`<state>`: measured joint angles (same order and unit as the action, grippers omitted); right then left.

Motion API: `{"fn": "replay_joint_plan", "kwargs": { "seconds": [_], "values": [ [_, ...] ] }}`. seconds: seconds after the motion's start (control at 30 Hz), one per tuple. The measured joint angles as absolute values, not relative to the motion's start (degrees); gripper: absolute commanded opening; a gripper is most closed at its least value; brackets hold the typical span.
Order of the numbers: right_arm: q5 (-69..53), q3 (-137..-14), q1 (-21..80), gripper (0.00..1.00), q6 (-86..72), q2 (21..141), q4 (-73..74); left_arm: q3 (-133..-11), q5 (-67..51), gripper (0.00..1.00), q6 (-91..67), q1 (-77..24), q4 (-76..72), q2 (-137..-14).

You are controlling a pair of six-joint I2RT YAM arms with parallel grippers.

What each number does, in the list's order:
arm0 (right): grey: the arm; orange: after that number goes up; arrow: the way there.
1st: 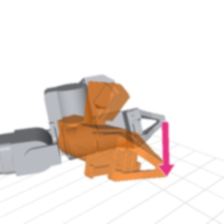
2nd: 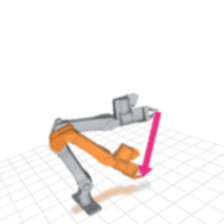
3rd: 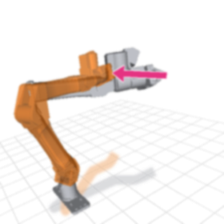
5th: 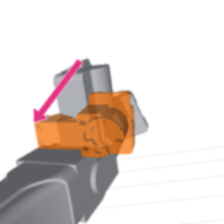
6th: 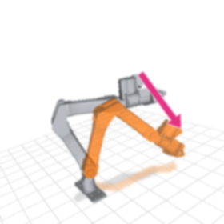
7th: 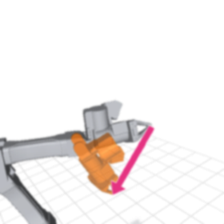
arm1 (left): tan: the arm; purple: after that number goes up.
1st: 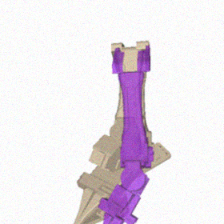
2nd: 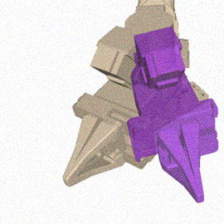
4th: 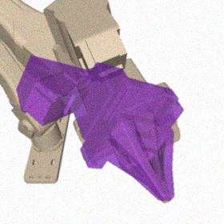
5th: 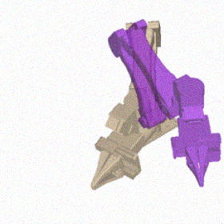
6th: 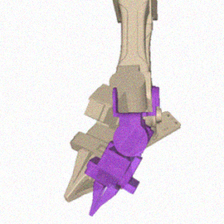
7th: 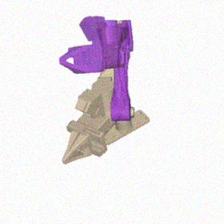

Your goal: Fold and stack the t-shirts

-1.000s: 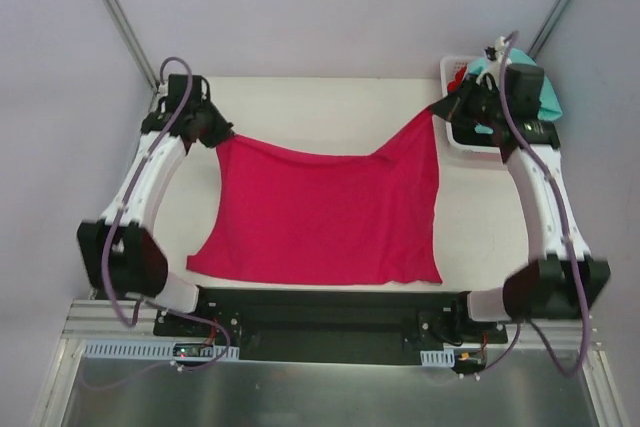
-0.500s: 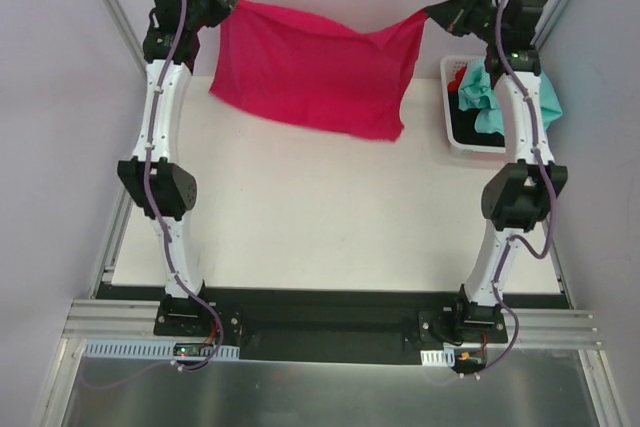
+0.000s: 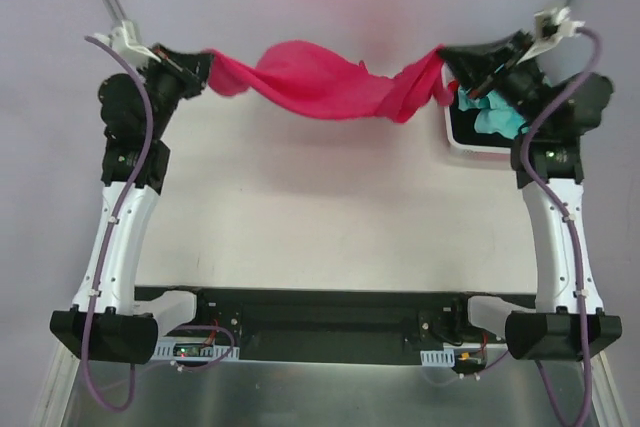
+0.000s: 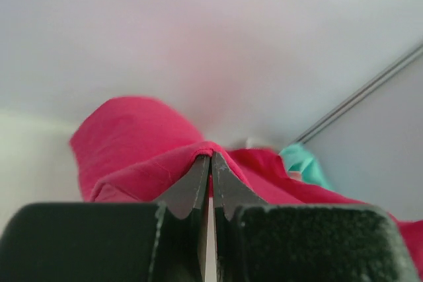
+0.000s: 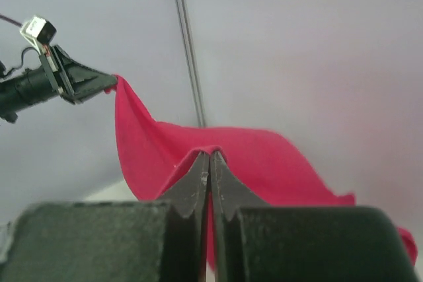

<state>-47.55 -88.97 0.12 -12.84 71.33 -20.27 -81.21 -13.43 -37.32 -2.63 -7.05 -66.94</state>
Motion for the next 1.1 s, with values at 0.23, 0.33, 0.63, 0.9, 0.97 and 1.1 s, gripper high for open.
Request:
{"fn": "replay_joint_plan", "kwargs": {
  "seconds": [0.23,0.33,0.63,0.9,0.97,1.1],
  "values": [
    [-44.8,-49.9,1.3,0.01,-13.2,66.8,-15.7,-50.5,-12.8,0.0,-39.4,-2.7,-4.7,-64.9],
    [-41.2,-38.2,5.5,0.01,-13.2,61.4,-5.7,-36.9,-12.7,0.0,-41.0,-4.7,0.2,-60.4],
    [-32.3,-34.6,14.6,0.01,-9.5,35.9,14.6,-29.0,-8.3,0.0,-43.1,-16.6,16.7,-40.7],
    [-30.5,-34.7,15.2,0.01,-6.0,34.2,28.4,-30.3,-6.5,0.0,-43.1,-16.9,23.4,-41.8],
    [-29.8,-34.7,15.3,0.01,-5.1,32.9,31.0,-31.1,-5.9,0.0,-43.1,-16.9,23.8,-41.5],
    [-28.6,-34.7,15.3,0.01,-4.1,30.5,34.6,-32.5,-5.3,0.0,-43.1,-16.9,25.9,-39.9]
  ]
}}
